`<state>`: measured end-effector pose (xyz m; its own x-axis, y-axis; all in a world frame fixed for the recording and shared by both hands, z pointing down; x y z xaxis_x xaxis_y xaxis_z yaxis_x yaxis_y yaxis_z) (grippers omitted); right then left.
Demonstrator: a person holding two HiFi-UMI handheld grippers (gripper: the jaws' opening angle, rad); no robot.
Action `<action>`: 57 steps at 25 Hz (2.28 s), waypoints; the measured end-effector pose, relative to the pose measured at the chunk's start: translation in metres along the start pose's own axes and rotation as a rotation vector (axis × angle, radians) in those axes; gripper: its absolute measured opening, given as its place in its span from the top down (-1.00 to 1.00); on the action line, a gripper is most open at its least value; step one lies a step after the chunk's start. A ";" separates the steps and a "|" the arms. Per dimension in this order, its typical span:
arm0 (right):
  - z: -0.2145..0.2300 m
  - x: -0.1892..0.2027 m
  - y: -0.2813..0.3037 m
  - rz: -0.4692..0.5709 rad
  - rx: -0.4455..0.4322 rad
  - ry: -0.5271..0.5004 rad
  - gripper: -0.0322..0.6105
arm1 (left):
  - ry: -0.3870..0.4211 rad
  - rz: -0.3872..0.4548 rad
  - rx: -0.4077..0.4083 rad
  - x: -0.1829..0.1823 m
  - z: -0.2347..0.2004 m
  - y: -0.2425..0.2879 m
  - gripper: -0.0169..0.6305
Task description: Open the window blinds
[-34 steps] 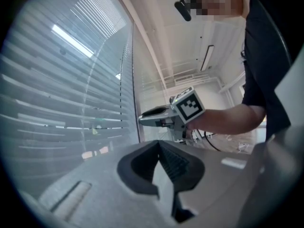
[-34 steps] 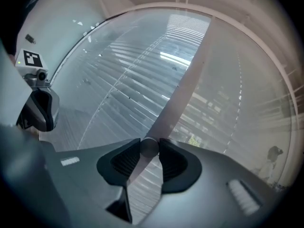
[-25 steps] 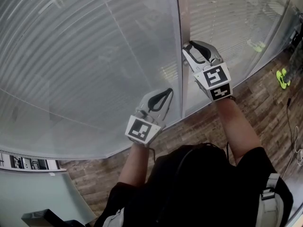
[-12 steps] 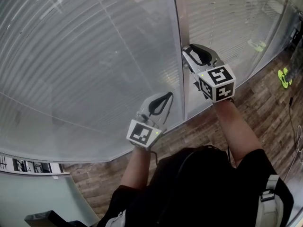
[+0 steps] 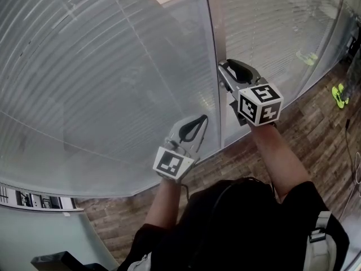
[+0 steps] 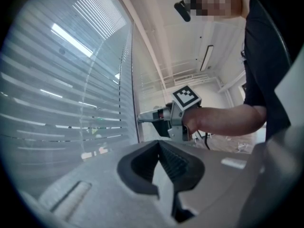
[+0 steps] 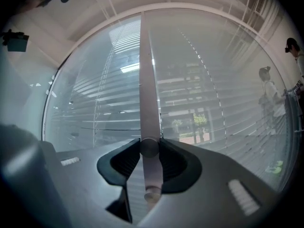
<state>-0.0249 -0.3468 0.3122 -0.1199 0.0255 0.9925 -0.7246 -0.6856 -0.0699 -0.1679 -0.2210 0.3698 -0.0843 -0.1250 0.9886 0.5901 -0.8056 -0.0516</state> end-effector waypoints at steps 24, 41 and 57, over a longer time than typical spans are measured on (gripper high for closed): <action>-0.004 -0.001 0.001 -0.057 -0.060 -0.160 0.29 | 0.002 0.002 -0.004 -0.001 0.004 0.002 0.93; -0.025 0.000 -0.002 -0.369 -0.046 -0.906 0.16 | 0.006 0.005 -0.009 -0.002 0.006 0.000 0.93; -0.028 0.003 0.007 -0.457 -0.005 -1.255 0.26 | 0.000 0.005 -0.018 -0.002 0.004 0.000 0.93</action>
<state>-0.0499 -0.3313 0.3119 0.8319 -0.4333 0.3467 -0.5351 -0.7921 0.2938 -0.1649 -0.2182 0.3680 -0.0819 -0.1290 0.9883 0.5758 -0.8155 -0.0587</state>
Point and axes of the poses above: the fingertips, and each gripper's own axes: y forward along the fingers, z to its right, x out of its underside, the point moved 6 cm from there along -y, backward along the fingers, and after that the axes turned 11 degrees about -x, right-handed, at the moved point
